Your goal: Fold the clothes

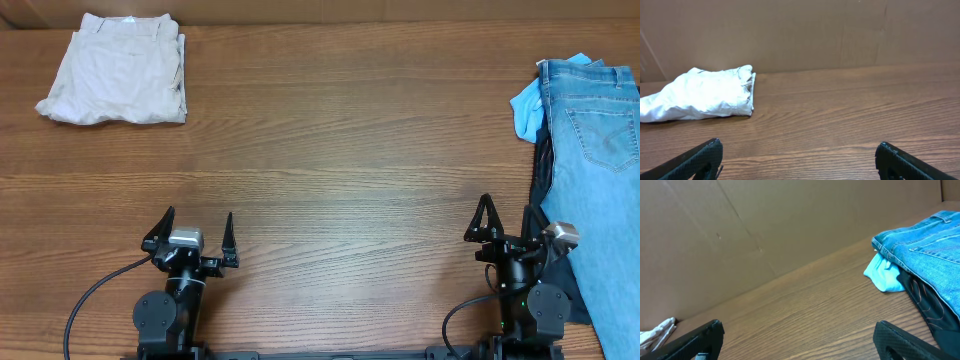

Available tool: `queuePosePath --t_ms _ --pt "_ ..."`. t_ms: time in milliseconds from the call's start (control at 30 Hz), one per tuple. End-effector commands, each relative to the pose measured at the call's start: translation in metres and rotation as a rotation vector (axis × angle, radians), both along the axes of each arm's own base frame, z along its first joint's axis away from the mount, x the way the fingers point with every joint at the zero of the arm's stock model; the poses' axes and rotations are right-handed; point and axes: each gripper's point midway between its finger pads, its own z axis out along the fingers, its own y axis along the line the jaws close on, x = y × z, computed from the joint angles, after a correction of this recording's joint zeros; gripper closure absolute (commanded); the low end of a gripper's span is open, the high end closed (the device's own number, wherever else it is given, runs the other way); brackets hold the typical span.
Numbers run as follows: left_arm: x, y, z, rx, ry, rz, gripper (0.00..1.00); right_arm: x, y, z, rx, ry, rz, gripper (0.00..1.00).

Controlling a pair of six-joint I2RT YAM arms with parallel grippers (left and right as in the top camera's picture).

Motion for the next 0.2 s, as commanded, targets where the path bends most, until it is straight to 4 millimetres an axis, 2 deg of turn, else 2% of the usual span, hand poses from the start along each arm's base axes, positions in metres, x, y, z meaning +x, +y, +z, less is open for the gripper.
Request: queuePosePath --t_ms 0,167 --pt "0.0 0.004 -0.0006 0.014 -0.008 0.019 0.0 -0.0002 -0.0029 -0.001 -0.003 -0.007 -0.016 0.0" --pt "0.0 0.004 -0.0006 0.014 -0.008 0.019 0.0 -0.0002 -0.0029 -0.001 -0.003 -0.007 -0.016 0.0"
